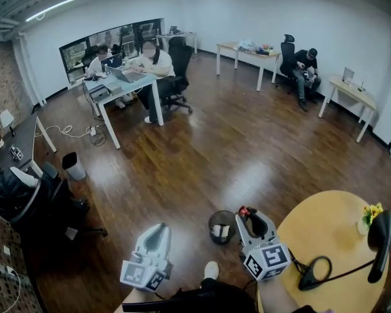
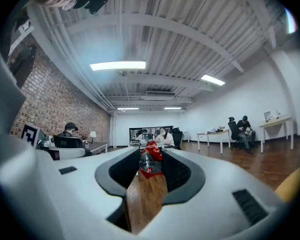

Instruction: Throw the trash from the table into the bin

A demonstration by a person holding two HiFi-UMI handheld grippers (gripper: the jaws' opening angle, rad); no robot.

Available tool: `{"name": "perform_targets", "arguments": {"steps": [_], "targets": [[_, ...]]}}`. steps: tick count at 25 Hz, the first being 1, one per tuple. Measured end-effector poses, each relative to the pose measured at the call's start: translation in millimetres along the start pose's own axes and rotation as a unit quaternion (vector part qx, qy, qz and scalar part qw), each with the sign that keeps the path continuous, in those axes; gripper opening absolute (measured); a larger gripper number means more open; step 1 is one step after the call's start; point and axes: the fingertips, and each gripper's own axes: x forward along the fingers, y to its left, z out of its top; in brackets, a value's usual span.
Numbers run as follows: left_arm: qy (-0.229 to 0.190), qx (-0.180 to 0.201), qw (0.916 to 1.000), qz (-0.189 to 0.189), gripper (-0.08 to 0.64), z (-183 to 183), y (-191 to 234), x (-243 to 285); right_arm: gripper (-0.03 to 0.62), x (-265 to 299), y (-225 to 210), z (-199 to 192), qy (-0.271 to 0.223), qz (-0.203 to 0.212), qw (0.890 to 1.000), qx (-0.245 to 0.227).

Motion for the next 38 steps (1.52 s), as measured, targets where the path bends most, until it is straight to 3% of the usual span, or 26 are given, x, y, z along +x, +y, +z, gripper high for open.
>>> {"name": "perform_targets", "arguments": {"steps": [9,14,17,21,27,33,38], "targets": [[0.012,0.009,0.9995,-0.027,0.037,-19,29,159,0.141,104,-112,-3,0.005,-0.031,0.999,0.026],[0.052,0.001,0.9973,-0.052,0.037,-61,41,213,0.141,138,-140,-42,0.049,-0.052,0.997,0.035],[0.092,-0.026,0.9925,-0.076,0.037,-92,46,235,0.141,155,-155,-74,0.093,-0.075,0.992,0.046],[0.149,-0.055,0.9819,-0.103,0.037,-141,63,256,0.143,174,-168,-137,0.150,-0.104,0.981,0.060],[0.227,-0.065,0.9620,-0.138,0.037,-211,87,284,0.143,179,-189,-246,0.230,-0.166,0.949,0.135],[0.286,-0.068,0.9399,-0.175,0.037,-269,85,301,0.143,180,-192,-288,0.269,-0.194,0.932,0.147],[0.336,-0.081,0.9229,-0.169,0.037,-320,81,311,0.143,178,-197,-321,0.298,-0.204,0.919,0.161]]}}
